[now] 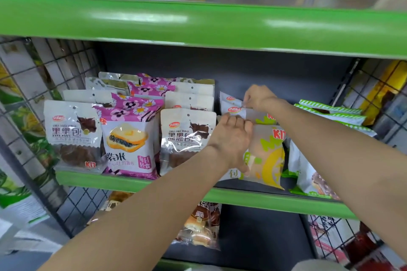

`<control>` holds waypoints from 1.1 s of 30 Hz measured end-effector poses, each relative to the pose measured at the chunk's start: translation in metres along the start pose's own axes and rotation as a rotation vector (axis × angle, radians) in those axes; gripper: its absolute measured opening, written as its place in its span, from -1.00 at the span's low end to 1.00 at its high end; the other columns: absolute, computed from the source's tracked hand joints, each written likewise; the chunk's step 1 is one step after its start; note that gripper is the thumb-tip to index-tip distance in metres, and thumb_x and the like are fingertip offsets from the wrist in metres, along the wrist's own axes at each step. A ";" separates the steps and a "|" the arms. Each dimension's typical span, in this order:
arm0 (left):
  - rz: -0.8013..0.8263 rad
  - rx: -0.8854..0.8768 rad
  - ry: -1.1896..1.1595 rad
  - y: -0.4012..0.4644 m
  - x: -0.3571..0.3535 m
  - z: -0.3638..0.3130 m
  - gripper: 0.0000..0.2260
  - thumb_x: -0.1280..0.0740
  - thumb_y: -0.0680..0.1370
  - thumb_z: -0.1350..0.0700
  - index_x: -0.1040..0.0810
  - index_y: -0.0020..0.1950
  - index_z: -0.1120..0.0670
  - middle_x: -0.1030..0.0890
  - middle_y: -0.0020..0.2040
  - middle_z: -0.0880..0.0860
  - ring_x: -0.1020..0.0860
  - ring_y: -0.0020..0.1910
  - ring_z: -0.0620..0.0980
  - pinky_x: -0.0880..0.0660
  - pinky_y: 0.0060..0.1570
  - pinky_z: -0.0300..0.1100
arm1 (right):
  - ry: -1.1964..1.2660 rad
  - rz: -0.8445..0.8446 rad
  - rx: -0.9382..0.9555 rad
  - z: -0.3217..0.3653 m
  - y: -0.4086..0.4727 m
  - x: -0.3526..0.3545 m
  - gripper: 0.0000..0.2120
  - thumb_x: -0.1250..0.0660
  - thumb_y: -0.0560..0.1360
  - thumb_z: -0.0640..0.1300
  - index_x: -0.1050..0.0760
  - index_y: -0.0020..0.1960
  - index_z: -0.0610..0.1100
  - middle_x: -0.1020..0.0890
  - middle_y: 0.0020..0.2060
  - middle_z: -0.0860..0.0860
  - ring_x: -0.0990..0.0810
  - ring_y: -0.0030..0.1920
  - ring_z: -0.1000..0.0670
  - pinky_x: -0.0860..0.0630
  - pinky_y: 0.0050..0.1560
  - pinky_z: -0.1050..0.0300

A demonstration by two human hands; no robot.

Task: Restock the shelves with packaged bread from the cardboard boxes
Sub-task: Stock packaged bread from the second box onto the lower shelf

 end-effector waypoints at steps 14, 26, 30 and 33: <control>0.008 0.045 -0.033 0.000 0.003 -0.002 -0.10 -0.43 0.27 -0.33 -0.20 0.34 0.24 -0.37 0.32 0.20 -0.31 0.34 0.15 -0.08 0.42 0.03 | -0.035 0.095 0.009 -0.004 0.011 -0.008 -0.50 -0.01 0.61 0.16 -0.46 0.23 -0.20 -0.46 0.31 -0.19 -0.39 0.32 -0.19 -0.31 0.27 0.02; 0.027 0.186 -0.008 0.001 0.004 -0.014 -0.16 -0.44 0.37 -0.15 -0.11 0.38 0.31 -0.29 0.36 0.31 -0.30 0.34 0.21 -0.08 0.42 0.08 | -0.002 0.080 0.066 -0.010 -0.006 -0.001 -0.76 0.04 0.63 0.08 -0.32 -0.03 -0.02 -0.45 0.27 -0.05 -0.34 0.33 -0.13 -0.15 0.37 -0.24; 0.044 0.216 0.026 0.013 0.007 -0.022 -0.33 -0.31 0.52 0.02 -0.06 0.40 0.37 -0.21 0.41 0.41 -0.25 0.39 0.29 -0.10 0.41 0.08 | 0.085 0.000 0.118 -0.011 -0.003 0.002 -0.71 -0.03 0.63 -0.08 -0.37 0.29 -0.11 -0.42 0.36 -0.09 -0.36 0.35 -0.14 -0.28 0.34 -0.01; 0.052 0.227 0.037 0.016 0.003 -0.021 -0.28 -0.32 0.51 -0.02 -0.02 0.43 0.35 -0.21 0.42 0.40 -0.25 0.39 0.28 -0.14 0.38 0.06 | 0.096 -0.062 0.051 -0.013 0.005 0.004 -0.65 -0.07 0.62 -0.16 -0.34 0.38 -0.15 -0.40 0.38 -0.13 -0.31 0.39 -0.17 -0.23 0.34 0.08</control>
Point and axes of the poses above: each hand's wrist, its own y-axis towards the middle knuckle, its own x-axis out of the back of the hand, z = x × y, the point moved 1 cm from there along y, towards the middle knuckle
